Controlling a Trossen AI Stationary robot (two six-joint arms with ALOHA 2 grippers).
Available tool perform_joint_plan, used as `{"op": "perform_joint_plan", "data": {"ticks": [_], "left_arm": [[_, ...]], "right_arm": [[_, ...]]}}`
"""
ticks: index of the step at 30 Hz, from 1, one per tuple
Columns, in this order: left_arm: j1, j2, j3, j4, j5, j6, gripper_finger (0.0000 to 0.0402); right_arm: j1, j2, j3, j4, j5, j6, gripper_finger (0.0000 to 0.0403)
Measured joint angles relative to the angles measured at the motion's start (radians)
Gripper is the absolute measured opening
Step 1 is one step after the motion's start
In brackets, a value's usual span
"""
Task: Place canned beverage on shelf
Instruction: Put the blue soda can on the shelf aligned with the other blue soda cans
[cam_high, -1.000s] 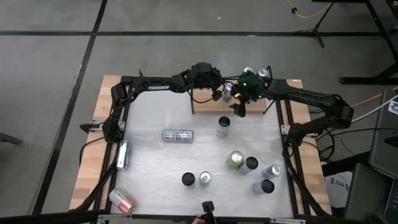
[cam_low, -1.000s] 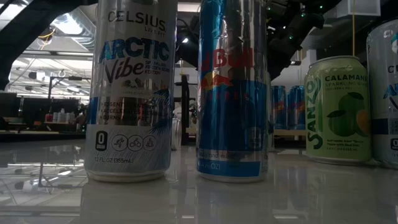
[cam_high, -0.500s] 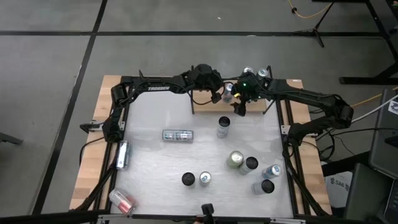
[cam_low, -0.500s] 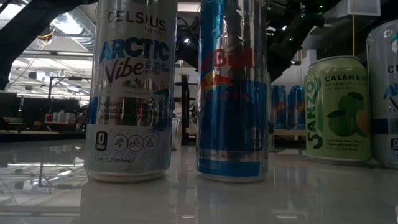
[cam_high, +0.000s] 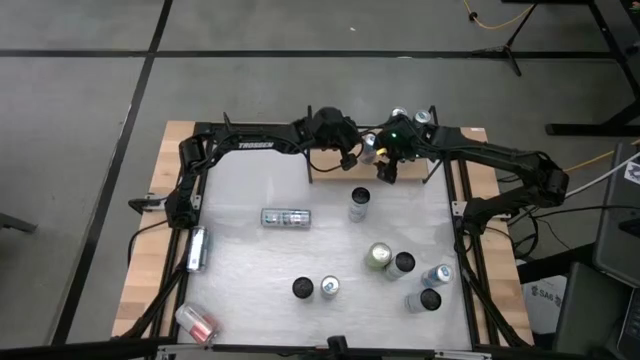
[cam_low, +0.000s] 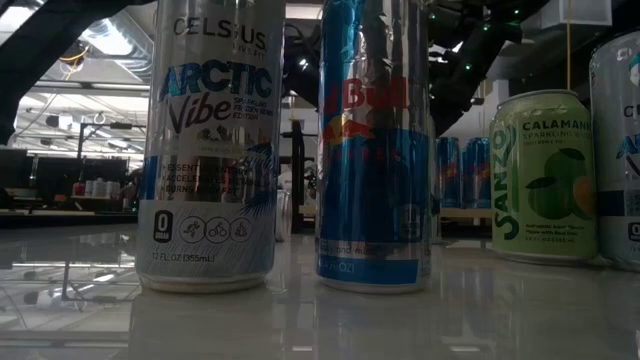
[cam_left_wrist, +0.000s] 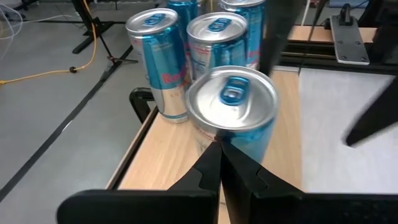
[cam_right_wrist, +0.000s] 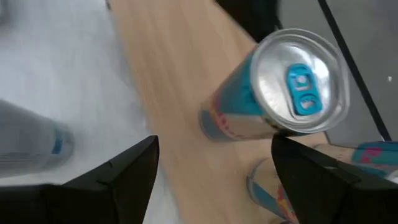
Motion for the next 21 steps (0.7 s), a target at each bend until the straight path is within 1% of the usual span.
{"op": "perform_joint_plan", "data": {"ticks": [7, 11, 21], "left_arm": [[-0.013, -0.002, 0.000, -0.027, 0.000, 0.000, 0.0005], [-0.018, -0.001, 0.000, -0.041, -0.029, 0.000, 0.0005], [-0.016, -0.011, 0.000, -0.063, -0.038, 0.002, 0.0005]], "right_arm": [[0.001, 0.001, 0.000, 0.006, 0.022, -0.001, 0.0303], [0.001, 0.001, 0.000, 0.005, 0.020, -0.002, 0.0303], [0.002, -0.014, 0.011, -0.020, -0.022, -0.004, 0.0303]]}}
